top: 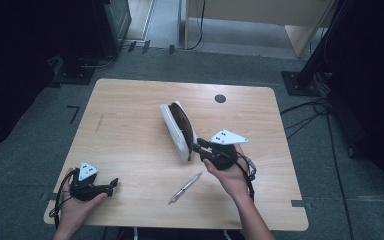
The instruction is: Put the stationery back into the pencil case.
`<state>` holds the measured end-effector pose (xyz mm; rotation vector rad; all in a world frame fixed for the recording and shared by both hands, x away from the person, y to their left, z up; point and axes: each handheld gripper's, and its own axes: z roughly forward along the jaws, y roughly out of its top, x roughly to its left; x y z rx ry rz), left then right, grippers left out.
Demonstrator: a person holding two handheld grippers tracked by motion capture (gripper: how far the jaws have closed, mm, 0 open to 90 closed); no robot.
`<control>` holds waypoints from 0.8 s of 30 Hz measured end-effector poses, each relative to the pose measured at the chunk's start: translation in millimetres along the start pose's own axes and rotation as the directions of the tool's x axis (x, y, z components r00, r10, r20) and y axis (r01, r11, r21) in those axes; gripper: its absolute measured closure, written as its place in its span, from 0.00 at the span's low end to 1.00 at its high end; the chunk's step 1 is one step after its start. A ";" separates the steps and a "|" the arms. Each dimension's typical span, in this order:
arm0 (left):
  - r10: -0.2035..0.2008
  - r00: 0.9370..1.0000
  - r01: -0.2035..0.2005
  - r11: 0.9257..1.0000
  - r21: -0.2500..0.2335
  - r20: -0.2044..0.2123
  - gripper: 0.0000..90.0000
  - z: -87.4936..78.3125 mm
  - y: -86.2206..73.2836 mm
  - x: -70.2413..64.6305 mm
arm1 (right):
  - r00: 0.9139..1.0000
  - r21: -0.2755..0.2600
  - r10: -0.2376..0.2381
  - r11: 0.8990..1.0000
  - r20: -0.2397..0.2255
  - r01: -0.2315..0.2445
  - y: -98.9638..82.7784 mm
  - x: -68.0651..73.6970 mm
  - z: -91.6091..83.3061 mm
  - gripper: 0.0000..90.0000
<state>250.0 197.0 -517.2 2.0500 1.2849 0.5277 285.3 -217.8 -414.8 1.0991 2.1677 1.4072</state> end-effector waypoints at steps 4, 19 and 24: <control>0.012 1.000 -0.012 1.000 0.010 -0.013 0.09 1.5 0.0 -2.3 | 0.998 0.008 -0.014 1.000 -0.059 0.015 -19.4 -6.0 -7.8 0.74; 0.013 1.000 -0.013 1.000 0.013 -0.010 0.09 2.2 0.7 -1.6 | 0.946 0.159 -0.088 0.977 -0.311 0.143 -74.7 -18.2 20.5 0.60; 0.013 1.000 -0.013 1.000 0.013 -0.010 0.09 2.2 0.7 -1.6 | 0.942 0.146 -0.107 0.976 -0.318 0.160 -86.3 -22.8 28.6 0.55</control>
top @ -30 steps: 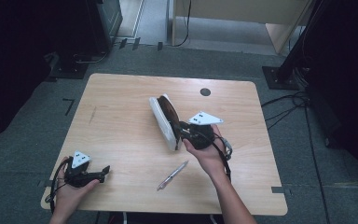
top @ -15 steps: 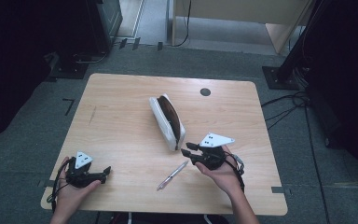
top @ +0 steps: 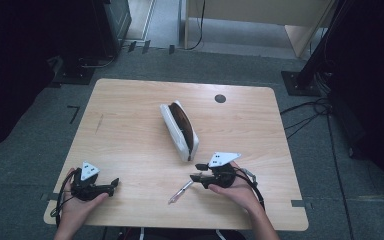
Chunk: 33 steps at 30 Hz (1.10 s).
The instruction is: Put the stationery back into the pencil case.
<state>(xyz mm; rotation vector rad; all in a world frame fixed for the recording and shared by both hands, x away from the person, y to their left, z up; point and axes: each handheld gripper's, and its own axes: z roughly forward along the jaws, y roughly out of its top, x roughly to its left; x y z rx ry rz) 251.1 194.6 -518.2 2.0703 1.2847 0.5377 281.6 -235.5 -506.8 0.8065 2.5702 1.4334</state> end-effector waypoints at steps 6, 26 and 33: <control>0.000 1.000 0.000 1.000 -0.001 0.001 0.09 0.3 0.2 0.1 | 0.999 0.024 -0.052 0.998 -0.008 0.053 -7.3 -3.4 9.0 0.53; 0.000 1.000 0.000 1.000 -0.001 0.004 0.09 0.9 0.8 0.3 | 0.991 0.090 -0.101 0.990 -0.085 0.109 -12.8 -8.1 5.3 0.56; -0.001 1.000 0.001 1.000 -0.001 0.004 0.09 1.0 0.9 0.4 | 0.983 0.104 -0.157 0.980 -0.098 0.167 -16.5 -6.2 0.8 0.71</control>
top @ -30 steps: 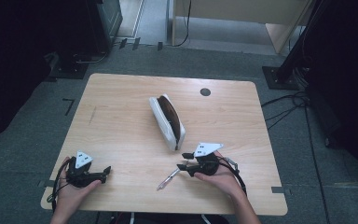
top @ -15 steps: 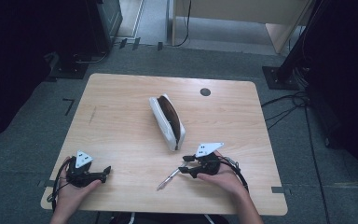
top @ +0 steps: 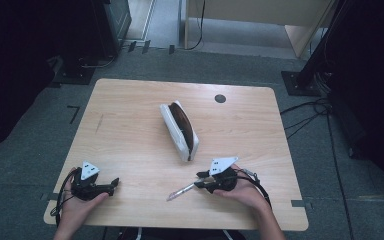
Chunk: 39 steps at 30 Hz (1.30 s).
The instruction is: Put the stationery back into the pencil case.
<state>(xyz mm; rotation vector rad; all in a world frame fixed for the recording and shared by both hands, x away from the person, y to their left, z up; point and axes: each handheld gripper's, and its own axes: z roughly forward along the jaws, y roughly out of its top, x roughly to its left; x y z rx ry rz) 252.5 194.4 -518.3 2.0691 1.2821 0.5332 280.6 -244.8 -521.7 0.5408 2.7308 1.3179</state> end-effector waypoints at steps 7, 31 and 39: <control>0.002 1.000 -0.002 1.000 0.000 0.002 0.09 0.3 0.3 0.4 | 0.999 0.015 0.028 1.000 -0.022 -0.027 -0.8 1.6 -3.3 0.85; 0.003 1.000 -0.003 1.000 0.000 0.002 0.10 0.4 0.4 0.4 | 0.992 -0.017 0.107 0.994 0.065 -0.106 5.2 17.2 9.5 0.90; 0.002 1.000 -0.002 1.000 0.000 0.003 0.09 0.4 0.4 0.5 | 0.986 -0.046 0.133 0.991 0.103 -0.128 19.6 24.3 1.5 0.91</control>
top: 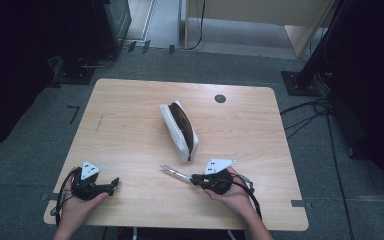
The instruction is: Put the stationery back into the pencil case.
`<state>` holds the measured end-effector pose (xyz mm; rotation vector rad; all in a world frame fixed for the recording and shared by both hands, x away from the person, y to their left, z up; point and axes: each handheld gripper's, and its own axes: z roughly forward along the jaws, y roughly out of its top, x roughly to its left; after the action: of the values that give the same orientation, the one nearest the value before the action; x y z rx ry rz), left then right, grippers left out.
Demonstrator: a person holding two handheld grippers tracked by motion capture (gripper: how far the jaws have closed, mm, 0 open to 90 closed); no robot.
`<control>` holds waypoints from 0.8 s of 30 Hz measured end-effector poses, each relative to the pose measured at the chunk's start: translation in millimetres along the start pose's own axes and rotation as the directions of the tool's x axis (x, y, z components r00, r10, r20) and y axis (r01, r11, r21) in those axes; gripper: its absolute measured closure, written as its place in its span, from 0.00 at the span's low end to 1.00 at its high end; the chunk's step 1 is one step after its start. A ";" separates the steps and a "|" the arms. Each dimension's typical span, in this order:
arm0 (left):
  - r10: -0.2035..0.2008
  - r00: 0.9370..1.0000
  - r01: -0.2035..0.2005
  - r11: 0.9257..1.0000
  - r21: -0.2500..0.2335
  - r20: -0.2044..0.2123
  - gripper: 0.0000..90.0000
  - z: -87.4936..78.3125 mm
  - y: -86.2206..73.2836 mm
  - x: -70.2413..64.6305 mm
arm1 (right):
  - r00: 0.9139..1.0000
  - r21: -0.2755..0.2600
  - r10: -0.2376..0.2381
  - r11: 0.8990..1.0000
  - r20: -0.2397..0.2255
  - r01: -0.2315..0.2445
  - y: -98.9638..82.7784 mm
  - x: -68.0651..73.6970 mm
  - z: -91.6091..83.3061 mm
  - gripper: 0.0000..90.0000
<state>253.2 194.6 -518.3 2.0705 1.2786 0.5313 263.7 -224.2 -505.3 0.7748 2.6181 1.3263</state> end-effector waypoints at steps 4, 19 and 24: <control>0.000 1.000 0.000 1.000 -0.001 0.000 0.09 0.1 0.0 0.0 | 1.000 -0.034 0.008 0.999 0.017 -0.007 13.6 8.8 -12.4 0.91; 0.000 1.000 0.000 1.000 0.000 0.000 0.10 0.0 -0.1 -0.1 | 0.989 -0.167 0.096 0.983 0.115 -0.076 63.9 16.8 -52.2 0.91; -0.001 1.000 0.001 1.000 0.000 0.001 0.10 0.0 0.0 -0.1 | 0.981 -0.219 0.143 0.969 0.134 -0.112 79.6 12.1 -59.9 0.91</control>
<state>253.2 194.5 -518.4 2.0695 1.2788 0.5302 265.8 -222.8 -405.0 0.9804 2.3017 1.4859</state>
